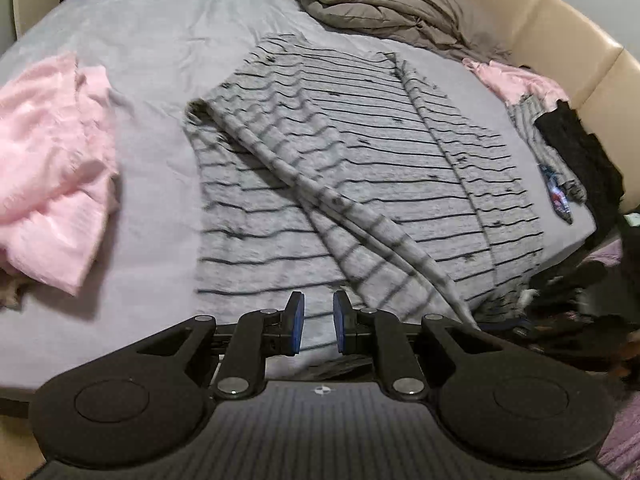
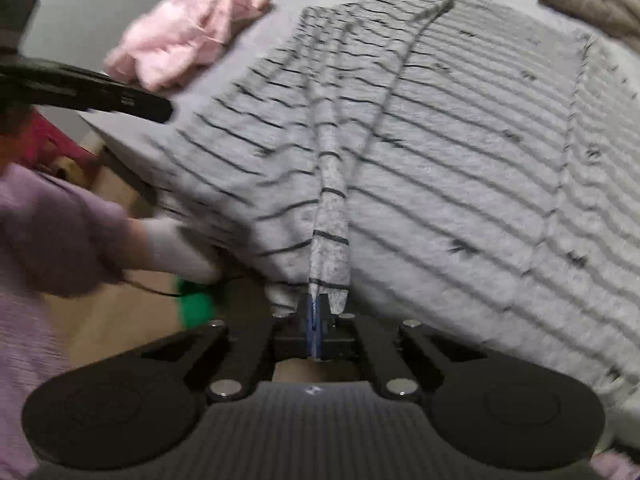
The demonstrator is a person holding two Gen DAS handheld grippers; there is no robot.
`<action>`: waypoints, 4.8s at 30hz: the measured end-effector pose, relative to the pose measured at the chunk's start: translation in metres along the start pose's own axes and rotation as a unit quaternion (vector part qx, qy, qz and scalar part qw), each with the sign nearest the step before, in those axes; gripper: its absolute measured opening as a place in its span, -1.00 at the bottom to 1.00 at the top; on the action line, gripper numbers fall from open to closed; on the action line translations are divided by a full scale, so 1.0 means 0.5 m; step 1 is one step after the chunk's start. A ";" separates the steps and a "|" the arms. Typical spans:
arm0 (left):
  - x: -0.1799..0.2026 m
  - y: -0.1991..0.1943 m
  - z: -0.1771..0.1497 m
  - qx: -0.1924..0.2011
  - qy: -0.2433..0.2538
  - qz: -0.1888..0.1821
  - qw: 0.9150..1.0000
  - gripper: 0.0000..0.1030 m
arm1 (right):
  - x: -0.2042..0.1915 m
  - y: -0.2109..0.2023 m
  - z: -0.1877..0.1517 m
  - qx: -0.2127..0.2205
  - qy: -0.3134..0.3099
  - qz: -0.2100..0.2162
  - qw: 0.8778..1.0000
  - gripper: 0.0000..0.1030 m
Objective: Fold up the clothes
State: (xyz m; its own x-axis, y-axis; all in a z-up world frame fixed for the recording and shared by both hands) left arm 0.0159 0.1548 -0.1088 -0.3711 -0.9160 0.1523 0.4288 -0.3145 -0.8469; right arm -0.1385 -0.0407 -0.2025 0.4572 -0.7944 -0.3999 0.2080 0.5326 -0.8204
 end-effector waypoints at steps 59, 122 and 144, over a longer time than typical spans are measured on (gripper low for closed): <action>-0.269 0.156 0.241 -0.006 -0.088 0.007 0.996 -0.57 | -0.248 0.229 0.048 -0.101 0.054 0.260 0.959 -0.87; -0.120 0.077 -0.121 -0.117 0.036 0.026 0.992 -0.05 | -0.067 0.087 0.117 0.050 0.030 0.080 0.995 -0.12; -0.046 0.060 -0.126 -0.117 0.039 -0.074 0.990 -0.93 | -0.072 0.070 0.099 0.039 0.033 0.080 0.996 -0.13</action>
State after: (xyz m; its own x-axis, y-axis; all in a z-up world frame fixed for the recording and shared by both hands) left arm -0.0146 0.1820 -0.1697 -0.4817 -0.8396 0.2509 0.1656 -0.3683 -0.9148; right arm -0.1052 0.0210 -0.1965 0.4318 -0.7143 -0.5507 0.2050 0.6723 -0.7113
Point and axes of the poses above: each gripper's, at about its wrist camera, not at the fingertips, and y roughly the way its jaws point, x to its right, z to its top, the point moved 6 cm from there along y, roughly the way its jaws point, and after that the axes turned 6 degrees about z, right-handed, at the moved point
